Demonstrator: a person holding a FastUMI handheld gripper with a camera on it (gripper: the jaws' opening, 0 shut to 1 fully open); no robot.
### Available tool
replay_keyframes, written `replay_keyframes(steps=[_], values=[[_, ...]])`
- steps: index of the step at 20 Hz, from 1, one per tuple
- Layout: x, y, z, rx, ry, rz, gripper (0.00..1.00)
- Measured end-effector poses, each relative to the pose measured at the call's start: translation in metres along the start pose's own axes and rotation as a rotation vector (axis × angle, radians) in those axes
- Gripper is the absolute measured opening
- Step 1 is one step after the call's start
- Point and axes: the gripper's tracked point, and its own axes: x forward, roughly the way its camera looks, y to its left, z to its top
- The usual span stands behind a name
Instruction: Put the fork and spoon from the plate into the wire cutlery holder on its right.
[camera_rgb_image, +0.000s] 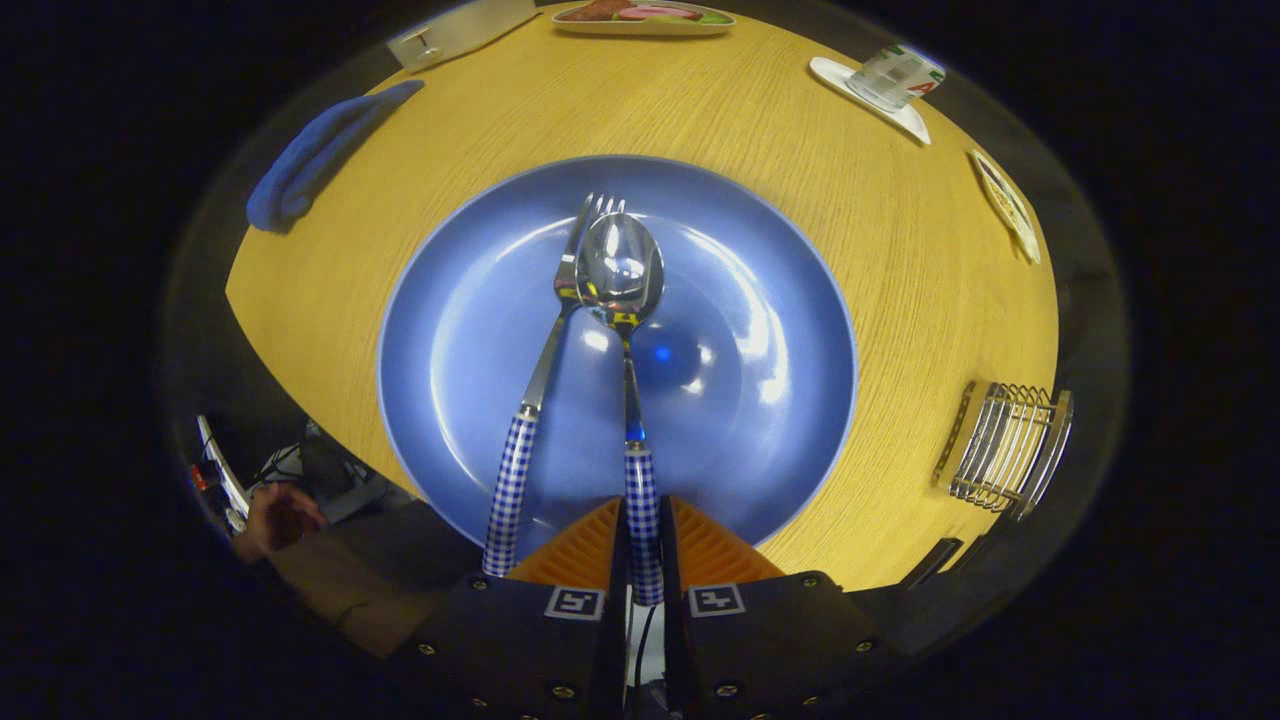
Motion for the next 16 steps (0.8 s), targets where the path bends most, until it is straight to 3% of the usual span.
replay_keyframes(steps=[1,5,11,13,16], values=[[-0.006,-0.011,-0.001,-0.041,0.024,-0.023,0.01],[-0.022,-0.019,-0.010,-0.073,0.047,0.044,0.01],[-0.089,-0.080,-0.035,-0.231,0.099,-0.045,0.01],[-0.108,-0.115,-0.043,-0.293,0.104,-0.121,0.01],[-0.132,-0.161,-0.068,-0.280,0.155,-0.186,0.01]])
